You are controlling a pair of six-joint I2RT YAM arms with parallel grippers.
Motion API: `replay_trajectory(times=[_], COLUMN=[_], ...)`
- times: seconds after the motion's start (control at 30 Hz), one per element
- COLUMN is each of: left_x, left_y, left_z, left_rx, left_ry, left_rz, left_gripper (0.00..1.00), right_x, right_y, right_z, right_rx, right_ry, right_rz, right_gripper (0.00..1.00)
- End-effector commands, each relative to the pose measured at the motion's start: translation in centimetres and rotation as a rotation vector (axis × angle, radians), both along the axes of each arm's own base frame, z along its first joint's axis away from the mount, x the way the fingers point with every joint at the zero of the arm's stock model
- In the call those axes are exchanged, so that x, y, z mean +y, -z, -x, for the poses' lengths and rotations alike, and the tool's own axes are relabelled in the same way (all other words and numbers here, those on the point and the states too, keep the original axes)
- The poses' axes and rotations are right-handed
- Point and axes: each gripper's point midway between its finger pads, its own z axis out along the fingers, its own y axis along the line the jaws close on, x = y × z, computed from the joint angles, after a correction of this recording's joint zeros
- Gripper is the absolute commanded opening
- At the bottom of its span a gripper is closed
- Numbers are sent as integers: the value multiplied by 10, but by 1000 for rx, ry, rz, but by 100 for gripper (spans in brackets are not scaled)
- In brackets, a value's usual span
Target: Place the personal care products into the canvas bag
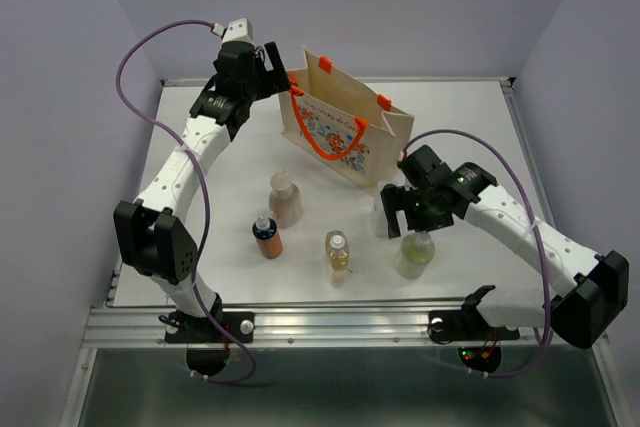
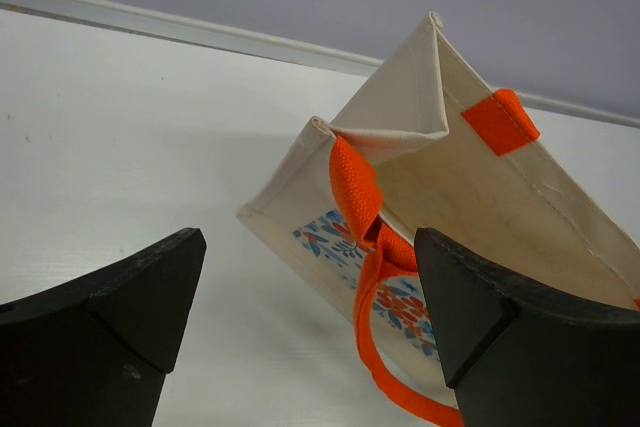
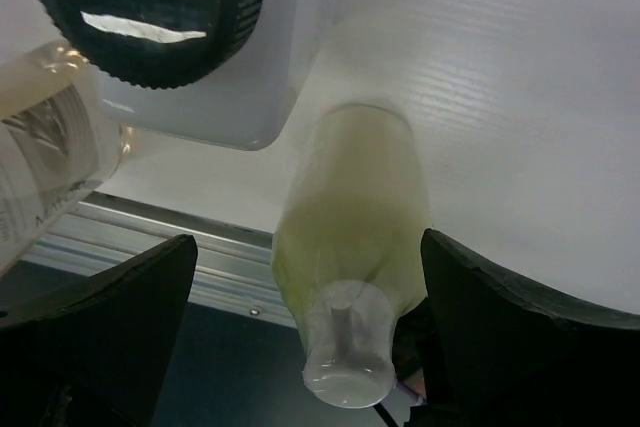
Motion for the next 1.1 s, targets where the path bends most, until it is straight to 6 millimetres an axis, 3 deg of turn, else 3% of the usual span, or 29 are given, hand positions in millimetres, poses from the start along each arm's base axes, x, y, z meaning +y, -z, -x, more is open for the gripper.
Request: replay_trajectory(times=[0.0,0.2,0.3,0.4,0.77,0.8,0.87,0.9,1.07], left_x=[-1,1,2,1,-3,-3,-1,-1,-5], left_y=[-35,-34,-33,-29,-23,-21,-21,-20,-18], left_z=[-1,-1,-1,-2,-5,-6,-6,-5,-6], left_rx=[-78,-73,-69,-58,-34,-30,-24,-22,-14], left_ry=[-11,-27,-36,-38,-48,-55,-70,-72,-68], left_rz=[23,16,17,18,21,18,11,9,12], left_gripper=[99,99,99,99,99,99,99,99,99], right_x=[-14,-37,-35,-26,-21,-22,-24,-24,-27], right_y=[4,32,36,40,51,51,47,45,20], right_z=[11,42,44,40,20,20,21,20,18], right_rx=[16,126,130,116,44,40,35,31,-5], right_ry=[40,70,65,37,16,18,30,35,43], right_rz=[89,216,201,159,164,164,168,167,157], right_gripper=[100,100,100,100,98,96,74,57,33])
